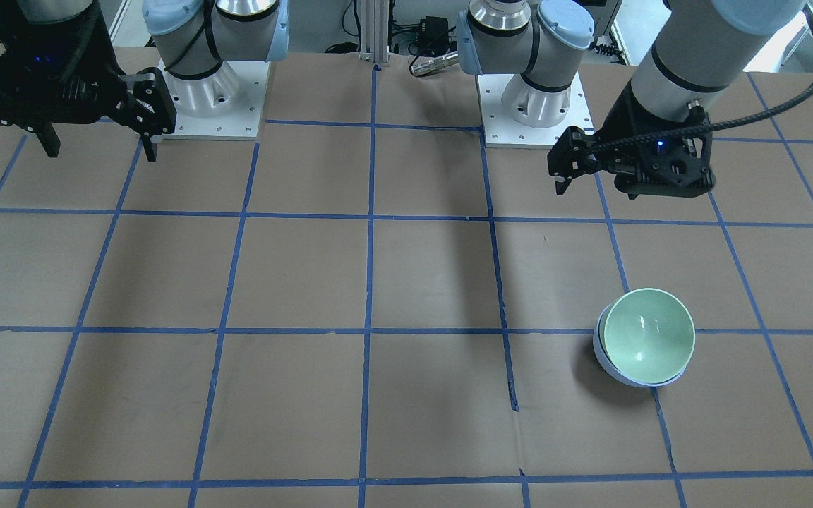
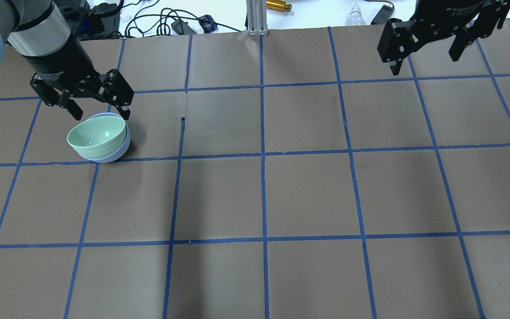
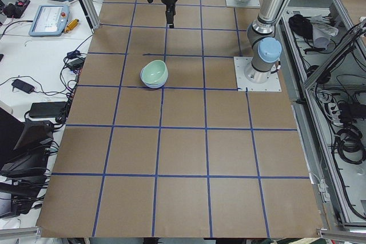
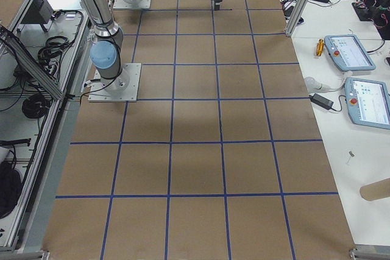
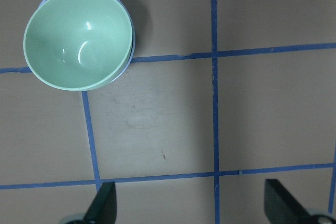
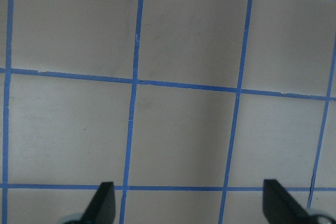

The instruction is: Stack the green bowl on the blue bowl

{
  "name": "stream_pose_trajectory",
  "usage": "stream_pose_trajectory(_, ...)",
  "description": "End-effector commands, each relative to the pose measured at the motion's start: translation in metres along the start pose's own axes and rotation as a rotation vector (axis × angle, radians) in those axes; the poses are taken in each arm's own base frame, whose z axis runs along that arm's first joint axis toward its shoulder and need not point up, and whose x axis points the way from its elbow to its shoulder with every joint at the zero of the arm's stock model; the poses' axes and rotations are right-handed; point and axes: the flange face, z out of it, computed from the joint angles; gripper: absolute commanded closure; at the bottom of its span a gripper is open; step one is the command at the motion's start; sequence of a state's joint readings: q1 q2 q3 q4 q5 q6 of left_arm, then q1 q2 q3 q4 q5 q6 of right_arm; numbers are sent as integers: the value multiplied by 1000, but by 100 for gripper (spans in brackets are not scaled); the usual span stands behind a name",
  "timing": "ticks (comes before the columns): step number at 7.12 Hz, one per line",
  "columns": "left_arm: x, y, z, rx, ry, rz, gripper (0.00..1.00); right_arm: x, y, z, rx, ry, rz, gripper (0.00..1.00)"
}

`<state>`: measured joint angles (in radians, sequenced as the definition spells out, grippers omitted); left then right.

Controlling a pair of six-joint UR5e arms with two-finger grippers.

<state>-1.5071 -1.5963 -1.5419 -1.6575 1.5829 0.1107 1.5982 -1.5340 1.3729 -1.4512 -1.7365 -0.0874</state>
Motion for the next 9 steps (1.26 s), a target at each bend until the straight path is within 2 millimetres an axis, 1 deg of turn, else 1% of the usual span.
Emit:
stream_pose_trajectory(1, 16, 14, -13, 24, -3, 6, 0, 0, 0, 0, 0, 0, 0, 0)
stream_pose_trajectory(2, 18, 25, -18, 21, -2, 9, 0, 1, 0, 0, 0, 0, 1, 0)
stream_pose_trajectory(3, 18, 31, -21, 25, -2, 9, 0, 1, 0, 0, 0, 0, 1, 0)
stream_pose_trajectory(9, 17, 30, -19, 24, -2, 8, 0, 0, 0, 0, 0, 0, 0, 0)
